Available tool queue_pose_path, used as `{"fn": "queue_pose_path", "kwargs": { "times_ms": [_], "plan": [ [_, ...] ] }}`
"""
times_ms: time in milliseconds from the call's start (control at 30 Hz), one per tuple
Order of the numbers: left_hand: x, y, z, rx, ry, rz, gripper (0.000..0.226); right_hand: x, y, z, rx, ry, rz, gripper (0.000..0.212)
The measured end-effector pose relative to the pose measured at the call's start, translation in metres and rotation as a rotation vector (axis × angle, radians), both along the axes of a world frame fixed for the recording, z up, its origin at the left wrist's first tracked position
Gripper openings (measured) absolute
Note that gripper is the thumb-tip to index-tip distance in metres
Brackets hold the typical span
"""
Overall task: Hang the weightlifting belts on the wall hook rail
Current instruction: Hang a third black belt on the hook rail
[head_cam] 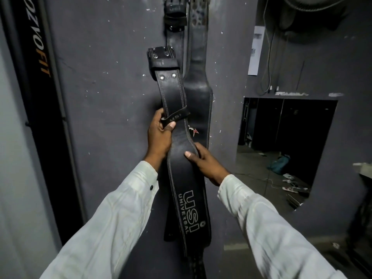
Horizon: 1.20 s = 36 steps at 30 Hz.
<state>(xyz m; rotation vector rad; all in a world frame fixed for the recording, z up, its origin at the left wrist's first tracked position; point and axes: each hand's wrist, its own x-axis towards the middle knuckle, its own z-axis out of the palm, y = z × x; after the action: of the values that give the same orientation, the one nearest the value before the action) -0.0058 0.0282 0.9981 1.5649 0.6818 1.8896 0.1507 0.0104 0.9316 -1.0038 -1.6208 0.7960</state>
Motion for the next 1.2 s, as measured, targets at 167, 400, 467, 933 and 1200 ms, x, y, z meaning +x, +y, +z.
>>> {"fn": "queue_pose_path", "kwargs": {
  "times_ms": [167,400,467,933,1200],
  "plan": [
    [0.005,0.004,0.001,0.002,0.005,0.042,0.044,0.005,-0.004,0.007,0.023,-0.022,-0.028,0.037],
    [0.009,0.003,0.013,-0.027,0.012,0.053,0.051,0.014,-0.01,-0.016,0.02,0.063,0.003,0.041],
    [0.009,0.002,0.014,-0.03,-0.004,0.054,0.051,0.014,-0.014,-0.014,0.063,0.065,-0.025,0.042],
    [0.009,0.004,0.035,-0.014,0.043,0.062,0.051,0.025,-0.029,-0.04,-0.143,0.017,0.079,0.056],
    [0.004,0.003,0.042,-0.019,0.104,-0.057,0.049,0.021,-0.036,-0.054,-0.184,0.041,0.102,0.049]
  ]
}}
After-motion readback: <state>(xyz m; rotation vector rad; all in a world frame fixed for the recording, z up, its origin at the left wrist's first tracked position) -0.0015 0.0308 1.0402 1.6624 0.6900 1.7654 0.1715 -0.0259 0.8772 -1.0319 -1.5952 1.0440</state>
